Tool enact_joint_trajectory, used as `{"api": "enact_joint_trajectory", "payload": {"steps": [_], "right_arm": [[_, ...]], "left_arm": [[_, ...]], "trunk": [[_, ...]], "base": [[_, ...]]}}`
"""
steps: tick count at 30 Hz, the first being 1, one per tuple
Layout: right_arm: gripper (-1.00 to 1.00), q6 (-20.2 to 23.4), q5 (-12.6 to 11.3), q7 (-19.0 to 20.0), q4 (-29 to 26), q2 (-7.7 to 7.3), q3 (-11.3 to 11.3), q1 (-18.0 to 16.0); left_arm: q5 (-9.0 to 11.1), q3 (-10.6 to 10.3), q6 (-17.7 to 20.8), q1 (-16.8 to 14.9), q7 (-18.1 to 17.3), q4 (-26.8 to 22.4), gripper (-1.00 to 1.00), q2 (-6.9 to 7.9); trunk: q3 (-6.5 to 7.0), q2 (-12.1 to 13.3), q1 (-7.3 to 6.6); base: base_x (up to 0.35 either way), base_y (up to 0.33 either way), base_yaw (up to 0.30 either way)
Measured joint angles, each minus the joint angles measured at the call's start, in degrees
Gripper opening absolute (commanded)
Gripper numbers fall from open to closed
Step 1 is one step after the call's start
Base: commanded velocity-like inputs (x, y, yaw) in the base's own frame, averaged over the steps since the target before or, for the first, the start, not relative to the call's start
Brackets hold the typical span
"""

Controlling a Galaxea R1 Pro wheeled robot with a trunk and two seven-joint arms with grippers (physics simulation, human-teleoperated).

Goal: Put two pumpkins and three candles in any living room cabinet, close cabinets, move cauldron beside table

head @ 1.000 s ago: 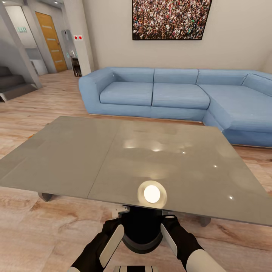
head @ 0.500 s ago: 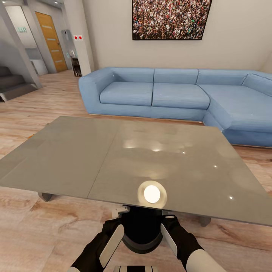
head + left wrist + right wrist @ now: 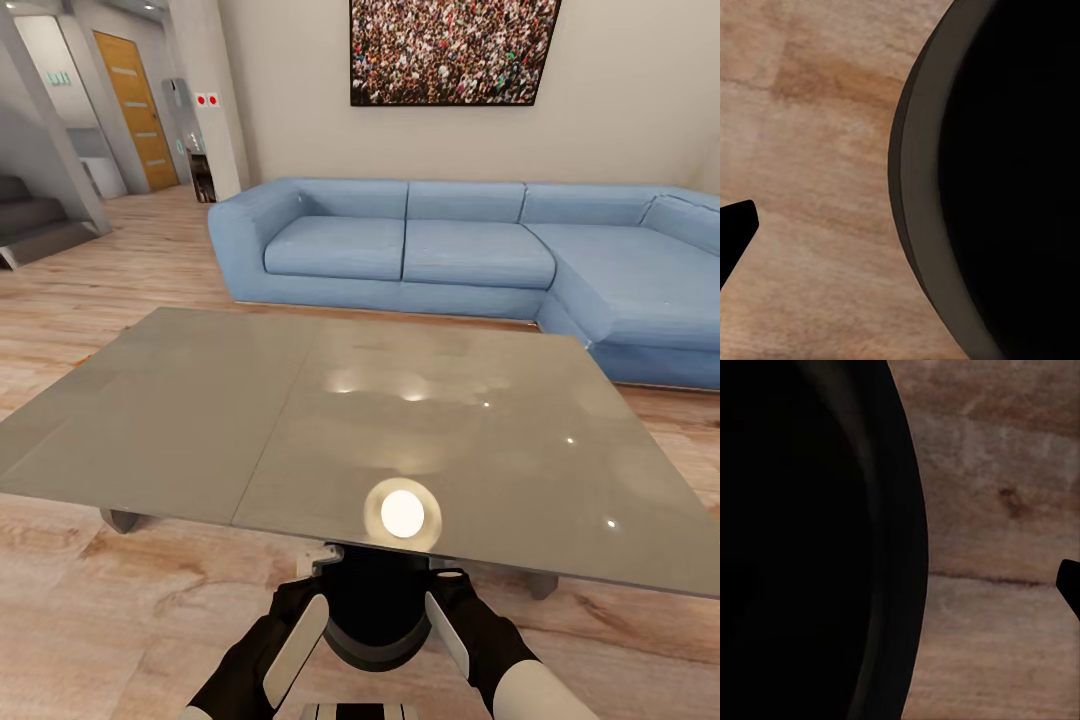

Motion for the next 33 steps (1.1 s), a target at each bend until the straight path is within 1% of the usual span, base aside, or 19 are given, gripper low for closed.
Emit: {"api": "enact_joint_trajectory", "payload": {"steps": [11,33], "right_arm": [[1.0,0.0,0.0,0.0,0.0,0.0,0.0,0.0],[1.0,0.0,0.0,0.0,0.0,0.0,0.0,0.0]], "left_arm": [[-0.1,0.0,0.0,0.0,0.0,0.0,1.0,0.0],[-0.1,-0.1,0.0,0.0,0.0,0.0,1.0,0.0]], "trunk": [[0.0,0.0,0.01],[0.0,0.0,0.0]], "base": [[-0.09,0.0,0.0],[-0.005,0.0,0.0]]}}
